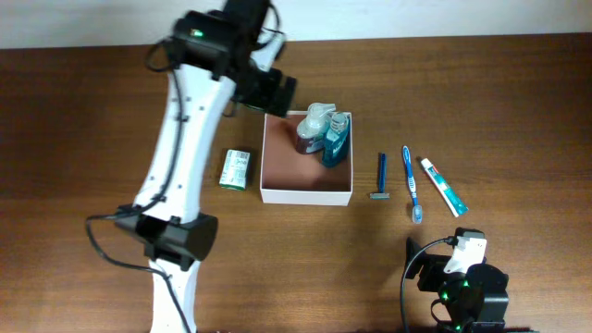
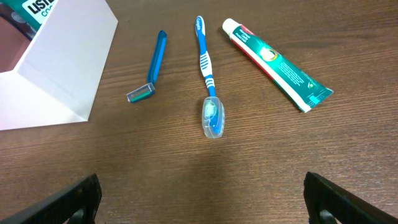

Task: Pack container
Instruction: 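Place the soap pump bottle into the box beside the mouthwash, then grasp the green-and-white soap bar box with the left gripper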

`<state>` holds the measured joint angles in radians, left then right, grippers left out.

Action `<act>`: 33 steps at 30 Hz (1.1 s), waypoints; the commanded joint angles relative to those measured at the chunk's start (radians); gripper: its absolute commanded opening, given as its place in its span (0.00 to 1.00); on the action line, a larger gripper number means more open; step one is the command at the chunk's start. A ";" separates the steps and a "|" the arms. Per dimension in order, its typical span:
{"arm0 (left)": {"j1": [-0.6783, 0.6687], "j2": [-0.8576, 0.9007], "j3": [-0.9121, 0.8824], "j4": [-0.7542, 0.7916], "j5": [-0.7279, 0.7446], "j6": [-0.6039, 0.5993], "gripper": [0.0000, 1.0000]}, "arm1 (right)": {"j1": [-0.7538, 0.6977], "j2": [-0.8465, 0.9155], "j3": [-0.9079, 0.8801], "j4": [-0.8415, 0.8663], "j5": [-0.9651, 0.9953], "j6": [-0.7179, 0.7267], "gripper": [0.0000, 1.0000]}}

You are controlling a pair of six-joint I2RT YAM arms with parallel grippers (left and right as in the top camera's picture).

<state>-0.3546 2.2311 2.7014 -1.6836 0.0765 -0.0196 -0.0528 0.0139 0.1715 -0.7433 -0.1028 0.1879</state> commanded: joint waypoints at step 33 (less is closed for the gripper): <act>0.178 -0.079 -1.134 0.696 -0.021 0.070 0.83 | -0.006 -0.008 -0.007 -0.001 0.009 0.008 0.99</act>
<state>-0.1764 2.1639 1.5909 -1.0027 0.0555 0.0288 -0.0528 0.0139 0.1715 -0.7433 -0.1028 0.1879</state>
